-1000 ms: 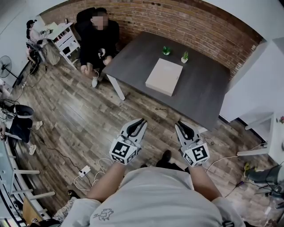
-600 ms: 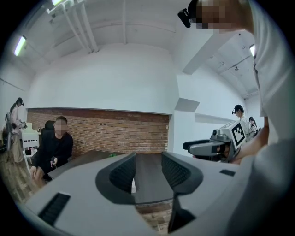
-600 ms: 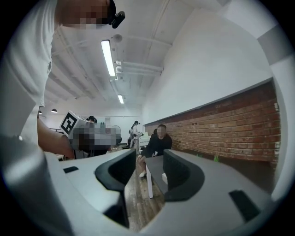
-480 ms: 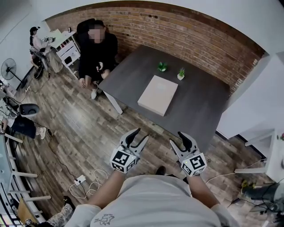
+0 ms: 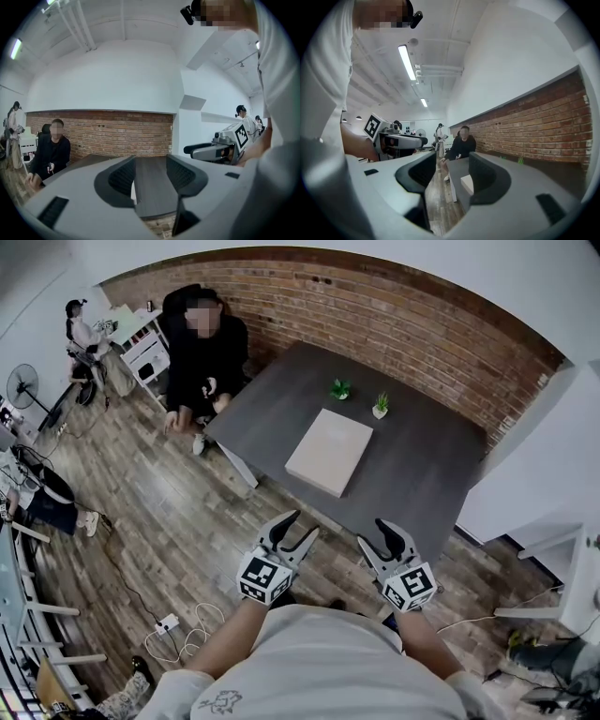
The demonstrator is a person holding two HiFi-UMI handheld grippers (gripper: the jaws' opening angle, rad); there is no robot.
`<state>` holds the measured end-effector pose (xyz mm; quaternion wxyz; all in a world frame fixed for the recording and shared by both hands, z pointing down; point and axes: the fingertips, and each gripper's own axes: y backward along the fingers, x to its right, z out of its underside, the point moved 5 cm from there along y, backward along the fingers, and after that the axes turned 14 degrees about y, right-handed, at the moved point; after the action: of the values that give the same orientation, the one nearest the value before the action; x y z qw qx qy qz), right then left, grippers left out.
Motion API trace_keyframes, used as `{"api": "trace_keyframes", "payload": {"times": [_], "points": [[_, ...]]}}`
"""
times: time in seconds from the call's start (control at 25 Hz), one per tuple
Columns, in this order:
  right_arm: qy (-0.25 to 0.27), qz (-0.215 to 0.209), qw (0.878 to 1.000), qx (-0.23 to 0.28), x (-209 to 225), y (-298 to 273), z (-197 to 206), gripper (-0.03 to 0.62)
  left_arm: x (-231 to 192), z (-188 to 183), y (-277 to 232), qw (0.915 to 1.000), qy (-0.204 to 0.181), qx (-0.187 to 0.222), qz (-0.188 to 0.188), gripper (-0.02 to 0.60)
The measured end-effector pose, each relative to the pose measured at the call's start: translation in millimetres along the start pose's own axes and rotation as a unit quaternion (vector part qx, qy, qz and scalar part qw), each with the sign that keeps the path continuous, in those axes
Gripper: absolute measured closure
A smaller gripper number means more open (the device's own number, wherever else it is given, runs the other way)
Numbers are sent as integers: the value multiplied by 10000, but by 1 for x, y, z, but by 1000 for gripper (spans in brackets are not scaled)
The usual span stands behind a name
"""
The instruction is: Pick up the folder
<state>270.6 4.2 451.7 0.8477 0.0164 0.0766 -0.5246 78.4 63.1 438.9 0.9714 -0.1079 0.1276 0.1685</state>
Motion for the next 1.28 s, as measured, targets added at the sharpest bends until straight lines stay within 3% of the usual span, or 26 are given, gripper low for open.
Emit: {"api": "trace_keyframes", "payload": {"times": [0.4,0.88,1.28], "points": [[-10,292,9995,-122,21,-49,5,375,-50,-16,-42,9992,-19,-39,402,368],[-28,927,9953,-288,23,-160,-10,372,-164,-65,-70,9940,-79,-169,1075,367],[-95,1561,9868,-432,8,-239,-16,365,-254,-83,-71,9865,-123,-461,1565,364]]}}
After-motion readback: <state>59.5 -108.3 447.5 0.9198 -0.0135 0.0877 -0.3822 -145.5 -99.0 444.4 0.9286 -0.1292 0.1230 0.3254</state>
